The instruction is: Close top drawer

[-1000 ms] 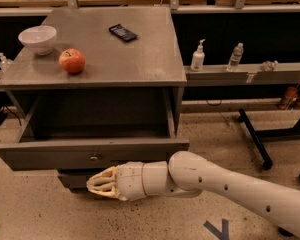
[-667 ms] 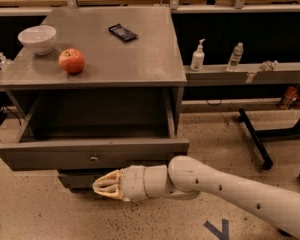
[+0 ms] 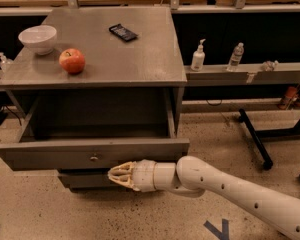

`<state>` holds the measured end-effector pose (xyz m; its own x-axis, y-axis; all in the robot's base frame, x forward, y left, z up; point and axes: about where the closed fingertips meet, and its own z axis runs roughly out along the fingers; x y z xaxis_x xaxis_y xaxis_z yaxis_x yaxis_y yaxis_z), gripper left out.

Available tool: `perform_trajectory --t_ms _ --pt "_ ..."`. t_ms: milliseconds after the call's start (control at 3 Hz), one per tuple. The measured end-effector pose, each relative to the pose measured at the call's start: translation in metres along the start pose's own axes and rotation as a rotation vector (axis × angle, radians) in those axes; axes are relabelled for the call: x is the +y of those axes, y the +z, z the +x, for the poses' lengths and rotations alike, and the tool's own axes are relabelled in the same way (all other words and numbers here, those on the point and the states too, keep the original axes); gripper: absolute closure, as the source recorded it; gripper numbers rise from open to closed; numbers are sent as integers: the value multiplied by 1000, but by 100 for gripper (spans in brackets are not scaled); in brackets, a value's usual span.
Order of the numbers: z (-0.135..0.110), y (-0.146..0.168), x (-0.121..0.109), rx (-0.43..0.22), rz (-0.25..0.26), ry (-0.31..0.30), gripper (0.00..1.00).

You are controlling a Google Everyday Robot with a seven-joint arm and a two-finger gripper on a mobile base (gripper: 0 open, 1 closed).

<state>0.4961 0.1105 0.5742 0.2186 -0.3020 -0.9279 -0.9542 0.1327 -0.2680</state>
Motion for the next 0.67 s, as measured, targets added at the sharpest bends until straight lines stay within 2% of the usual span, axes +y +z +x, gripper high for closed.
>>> perform_trajectory --t_ms 333,667 --pt "3 -9 -35 8 17 -11 100" --pt "3 -10 -33 8 17 -11 100"
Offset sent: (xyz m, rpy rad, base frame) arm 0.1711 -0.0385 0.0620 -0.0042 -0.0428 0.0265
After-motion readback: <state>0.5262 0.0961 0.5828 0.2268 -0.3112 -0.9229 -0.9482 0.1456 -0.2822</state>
